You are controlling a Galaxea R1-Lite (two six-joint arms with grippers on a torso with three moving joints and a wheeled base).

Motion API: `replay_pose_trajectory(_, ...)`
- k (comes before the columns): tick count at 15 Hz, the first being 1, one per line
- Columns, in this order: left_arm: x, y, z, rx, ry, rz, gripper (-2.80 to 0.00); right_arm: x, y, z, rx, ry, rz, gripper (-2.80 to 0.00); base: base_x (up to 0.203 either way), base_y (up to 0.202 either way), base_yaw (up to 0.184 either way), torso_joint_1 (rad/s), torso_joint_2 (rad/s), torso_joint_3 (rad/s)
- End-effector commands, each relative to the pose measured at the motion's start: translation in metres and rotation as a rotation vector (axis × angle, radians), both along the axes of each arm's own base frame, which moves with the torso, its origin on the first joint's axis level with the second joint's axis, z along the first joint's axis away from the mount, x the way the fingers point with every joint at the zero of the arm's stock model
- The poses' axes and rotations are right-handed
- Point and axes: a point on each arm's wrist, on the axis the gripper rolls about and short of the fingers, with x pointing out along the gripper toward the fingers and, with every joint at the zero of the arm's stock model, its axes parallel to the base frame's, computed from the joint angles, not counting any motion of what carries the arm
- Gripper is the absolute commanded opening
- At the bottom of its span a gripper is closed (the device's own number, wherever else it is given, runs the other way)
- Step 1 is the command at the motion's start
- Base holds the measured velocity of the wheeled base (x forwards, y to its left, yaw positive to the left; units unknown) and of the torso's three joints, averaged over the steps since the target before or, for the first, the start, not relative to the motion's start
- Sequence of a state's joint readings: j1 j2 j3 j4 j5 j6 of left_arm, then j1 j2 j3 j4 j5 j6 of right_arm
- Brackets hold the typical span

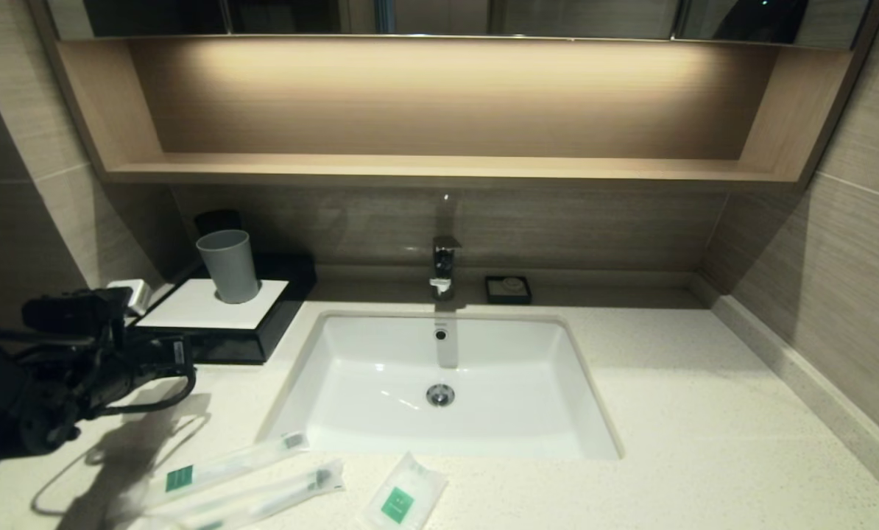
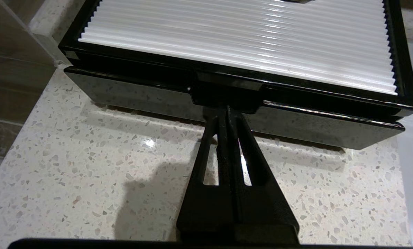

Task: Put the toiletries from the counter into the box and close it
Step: Open the drawer

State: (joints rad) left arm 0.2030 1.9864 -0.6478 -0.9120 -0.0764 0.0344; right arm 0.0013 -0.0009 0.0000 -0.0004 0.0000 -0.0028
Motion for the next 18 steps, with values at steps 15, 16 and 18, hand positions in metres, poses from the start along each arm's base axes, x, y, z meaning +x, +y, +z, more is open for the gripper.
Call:
replay_pose_trajectory(15, -0.021, 0.009, -0.016, 0.060, -0.058, -0.004, -2.80, 0.000, 0.000, 0.000, 0.000, 0.002, 0.000, -2.80, 0.000, 0.000, 0.000, 0.000, 0.00, 0.000)
replay_pose_trajectory(16, -0.023, 0.008, -0.017, 0.070, -0.063, -0.012, -2.80, 0.000, 0.000, 0.000, 0.000, 0.002, 0.000, -2.80, 0.000, 0.000, 0.000, 0.000, 0.00, 0.000)
replay_pose_trajectory(18, -0.025, 0.007, -0.019, 0.079, -0.068, -0.018, -2.80, 0.000, 0.000, 0.000, 0.000, 0.002, 0.000, -2.80, 0.000, 0.000, 0.000, 0.000, 0.00, 0.000)
